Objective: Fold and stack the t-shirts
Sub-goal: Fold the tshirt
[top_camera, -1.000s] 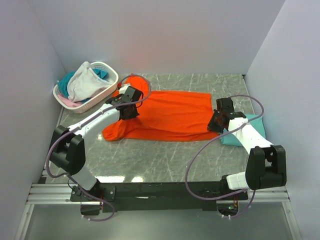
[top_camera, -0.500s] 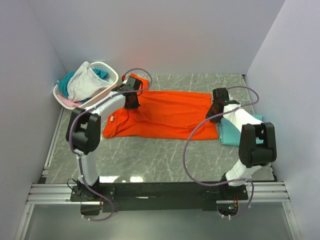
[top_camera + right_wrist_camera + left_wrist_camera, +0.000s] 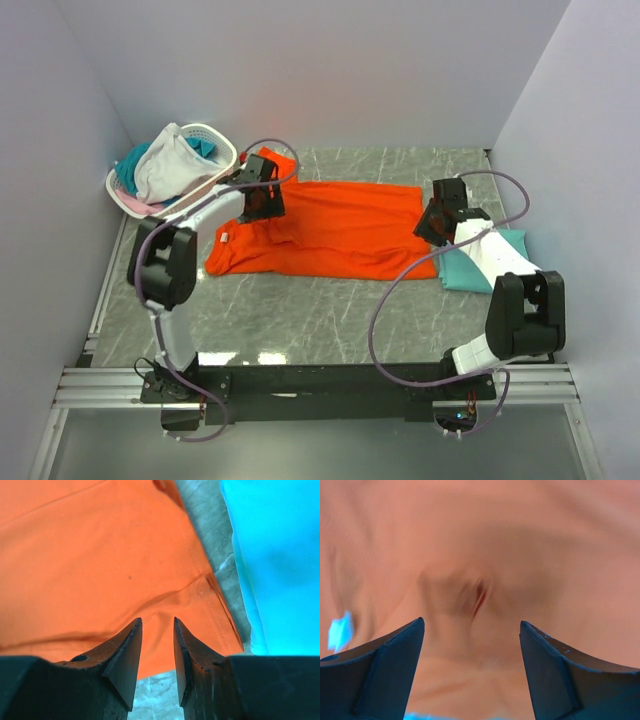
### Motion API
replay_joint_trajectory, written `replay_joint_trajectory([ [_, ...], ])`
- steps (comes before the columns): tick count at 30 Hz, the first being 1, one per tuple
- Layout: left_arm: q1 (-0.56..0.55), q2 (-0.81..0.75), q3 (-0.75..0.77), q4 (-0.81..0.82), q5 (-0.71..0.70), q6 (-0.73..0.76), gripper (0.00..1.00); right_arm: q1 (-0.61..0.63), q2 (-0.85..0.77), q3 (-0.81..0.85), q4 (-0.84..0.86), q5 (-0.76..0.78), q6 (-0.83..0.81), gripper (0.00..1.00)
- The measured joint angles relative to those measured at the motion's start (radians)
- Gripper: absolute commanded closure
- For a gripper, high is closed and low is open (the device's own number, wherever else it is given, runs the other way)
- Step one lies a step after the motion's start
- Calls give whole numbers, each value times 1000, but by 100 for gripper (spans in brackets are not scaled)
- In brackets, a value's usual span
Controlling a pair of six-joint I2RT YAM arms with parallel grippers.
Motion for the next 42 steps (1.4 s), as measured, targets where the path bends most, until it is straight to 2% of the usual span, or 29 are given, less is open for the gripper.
replay_joint_trajectory([
  [5, 8, -163, -175, 11, -3, -38, 23, 18, -35, -29, 5, -36, -49, 61],
  [8, 31, -201, -225, 42, 10, -61, 32, 54, -38, -37, 17, -57, -77, 60],
  [14, 100, -137, -223, 104, 64, -60, 40, 134, -43, -51, 37, -98, -126, 60],
  [15, 111, -115, -213, 108, 77, -59, 41, 138, -48, -58, 43, -101, -130, 60],
  [16, 121, -91, -203, 116, 92, -58, 46, 140, -55, -64, 44, -105, -135, 60],
  [24, 145, 33, -119, 127, 165, -58, 57, 140, -100, -97, 42, -103, -150, 60],
  [27, 145, 40, -109, 132, 170, -61, 69, 140, -110, -103, 43, -91, -153, 60],
  [28, 145, 40, -108, 133, 170, -61, 75, 140, -114, -106, 42, -88, -153, 60],
  [30, 145, 40, -107, 136, 170, -61, 80, 140, -117, -111, 42, -82, -153, 60],
  [31, 145, 40, -107, 136, 170, -60, 89, 140, -117, -112, 42, -80, -152, 57],
  [34, 145, 40, -107, 137, 168, -59, 99, 140, -117, -112, 42, -73, -151, 54],
  [42, 145, 61, -96, 135, 169, -52, 99, 140, -151, -112, 40, -37, -148, 52],
])
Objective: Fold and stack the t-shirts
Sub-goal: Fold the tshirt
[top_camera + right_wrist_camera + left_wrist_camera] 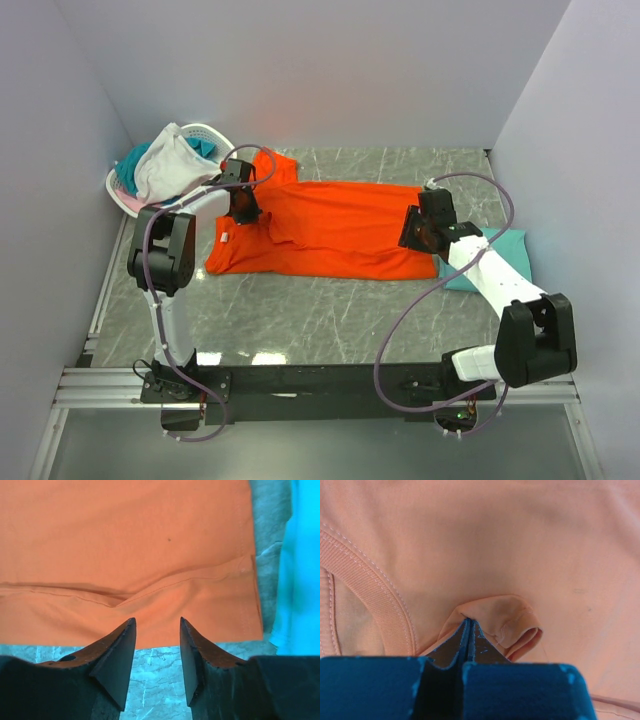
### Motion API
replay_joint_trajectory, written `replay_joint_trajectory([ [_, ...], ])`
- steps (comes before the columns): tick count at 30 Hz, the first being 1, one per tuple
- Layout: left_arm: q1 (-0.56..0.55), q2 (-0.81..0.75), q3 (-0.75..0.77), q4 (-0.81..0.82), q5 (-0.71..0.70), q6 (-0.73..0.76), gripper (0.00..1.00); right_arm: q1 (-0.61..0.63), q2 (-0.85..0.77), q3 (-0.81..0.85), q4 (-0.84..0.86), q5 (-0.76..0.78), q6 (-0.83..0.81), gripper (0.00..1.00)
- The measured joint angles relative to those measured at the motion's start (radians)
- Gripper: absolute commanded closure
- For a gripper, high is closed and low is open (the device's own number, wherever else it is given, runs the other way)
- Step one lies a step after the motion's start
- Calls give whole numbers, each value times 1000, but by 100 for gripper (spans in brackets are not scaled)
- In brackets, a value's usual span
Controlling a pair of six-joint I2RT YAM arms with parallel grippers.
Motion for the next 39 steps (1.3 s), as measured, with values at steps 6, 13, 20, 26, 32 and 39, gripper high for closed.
replay_joint_trajectory([
  [6, 0, -1, 0, 3, -6, 2, 100, 0, -21, 0, -9, 33, 6, 28],
  [13, 0, -3, 39, -10, -34, 15, 99, 0, -25, 0, -21, 60, 9, 25],
  [20, 0, -3, 77, -11, -52, 19, 99, 0, -32, 0, -23, 72, 9, 25],
  [26, 3, -3, 84, -24, -35, 19, 86, -2, -32, 0, -24, 74, 8, 24],
  [32, 5, -18, 16, 26, 61, 17, 60, 3, -31, 0, -18, 22, -2, 22],
  [39, 5, -23, -10, 29, 121, 20, 66, 181, 30, 28, 57, -62, -67, 21],
])
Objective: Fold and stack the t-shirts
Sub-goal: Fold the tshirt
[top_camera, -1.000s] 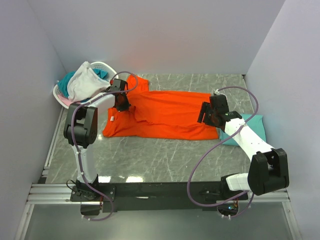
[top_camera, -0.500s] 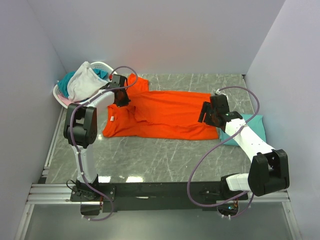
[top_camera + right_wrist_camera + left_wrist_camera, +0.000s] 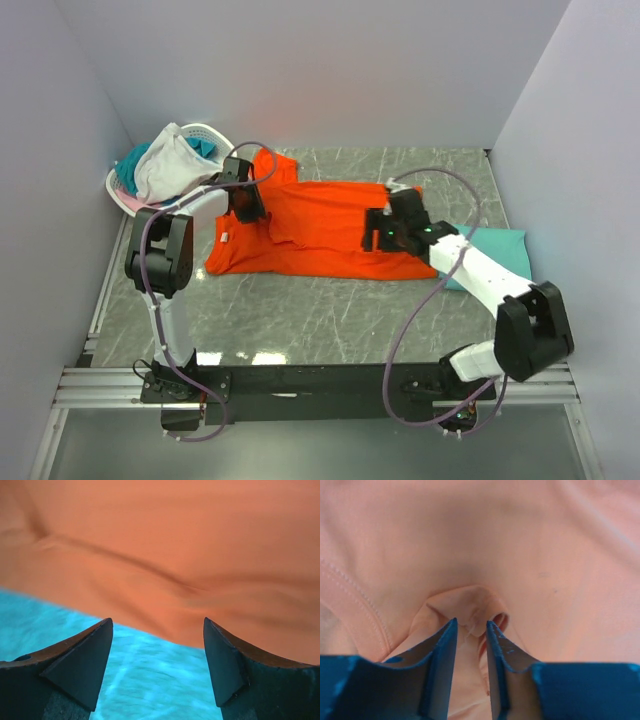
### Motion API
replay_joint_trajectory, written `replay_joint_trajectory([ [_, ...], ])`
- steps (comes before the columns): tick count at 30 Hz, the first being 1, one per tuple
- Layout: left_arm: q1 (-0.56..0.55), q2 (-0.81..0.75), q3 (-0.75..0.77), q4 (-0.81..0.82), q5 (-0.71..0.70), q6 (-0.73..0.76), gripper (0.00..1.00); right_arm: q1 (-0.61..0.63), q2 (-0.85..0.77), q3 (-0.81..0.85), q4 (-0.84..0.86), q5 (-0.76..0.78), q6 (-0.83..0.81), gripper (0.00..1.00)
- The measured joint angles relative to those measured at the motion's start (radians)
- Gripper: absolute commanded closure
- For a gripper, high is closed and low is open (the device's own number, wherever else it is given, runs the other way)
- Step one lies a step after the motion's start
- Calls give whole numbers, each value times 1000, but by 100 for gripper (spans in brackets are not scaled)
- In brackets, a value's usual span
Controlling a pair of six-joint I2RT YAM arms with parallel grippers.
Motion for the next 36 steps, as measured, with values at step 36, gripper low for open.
replay_joint_trajectory([
  [36, 11, 117, 106, 9, 46, 25, 99, 365, 858, 845, 76, -62, -152, 49],
])
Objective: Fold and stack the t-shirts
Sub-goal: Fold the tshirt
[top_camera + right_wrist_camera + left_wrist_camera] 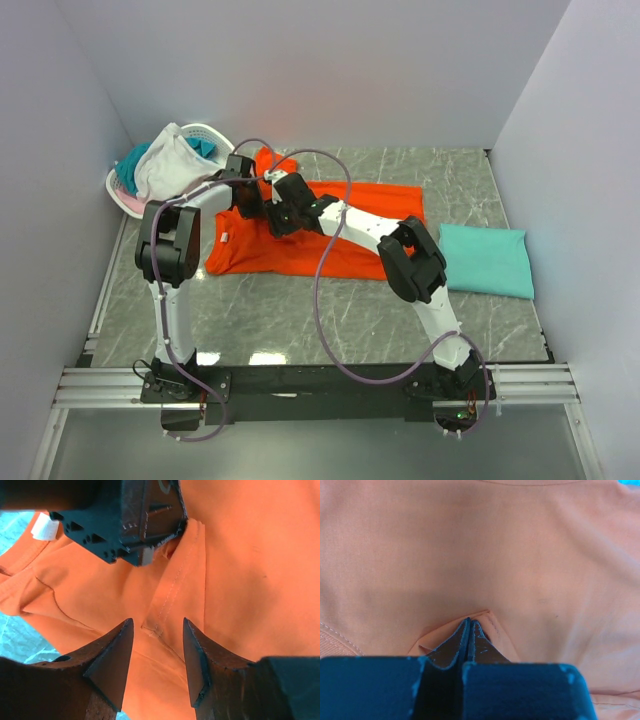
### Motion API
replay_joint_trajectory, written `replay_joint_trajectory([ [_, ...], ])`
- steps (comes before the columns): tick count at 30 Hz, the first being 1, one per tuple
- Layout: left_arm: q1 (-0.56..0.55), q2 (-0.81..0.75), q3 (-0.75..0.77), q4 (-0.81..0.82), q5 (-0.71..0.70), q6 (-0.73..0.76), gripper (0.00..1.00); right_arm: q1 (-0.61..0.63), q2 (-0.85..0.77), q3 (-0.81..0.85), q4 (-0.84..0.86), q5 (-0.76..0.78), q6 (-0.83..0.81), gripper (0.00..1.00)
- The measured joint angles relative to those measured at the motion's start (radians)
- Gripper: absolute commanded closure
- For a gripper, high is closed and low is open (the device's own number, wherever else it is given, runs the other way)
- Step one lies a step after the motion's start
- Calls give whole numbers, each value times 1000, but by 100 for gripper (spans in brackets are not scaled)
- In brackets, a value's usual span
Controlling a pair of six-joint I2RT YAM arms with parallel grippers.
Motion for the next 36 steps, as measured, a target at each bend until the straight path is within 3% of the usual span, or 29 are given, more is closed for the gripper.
replay_joint_trajectory([
  [7, 2, -12, -38, 59, 1, -1, 100, 0, -13, -130, 50, -8, 23, 49],
  [15, 2, -55, -97, 109, -6, -1, 100, -4, -146, -266, 132, -21, 50, 48],
  [25, 2, -61, -97, 118, -6, -11, 100, -5, -154, -254, 175, -41, 3, 48],
  [36, 16, -61, -94, 106, 10, -61, 100, -1, -9, -139, 150, -44, 20, 48],
])
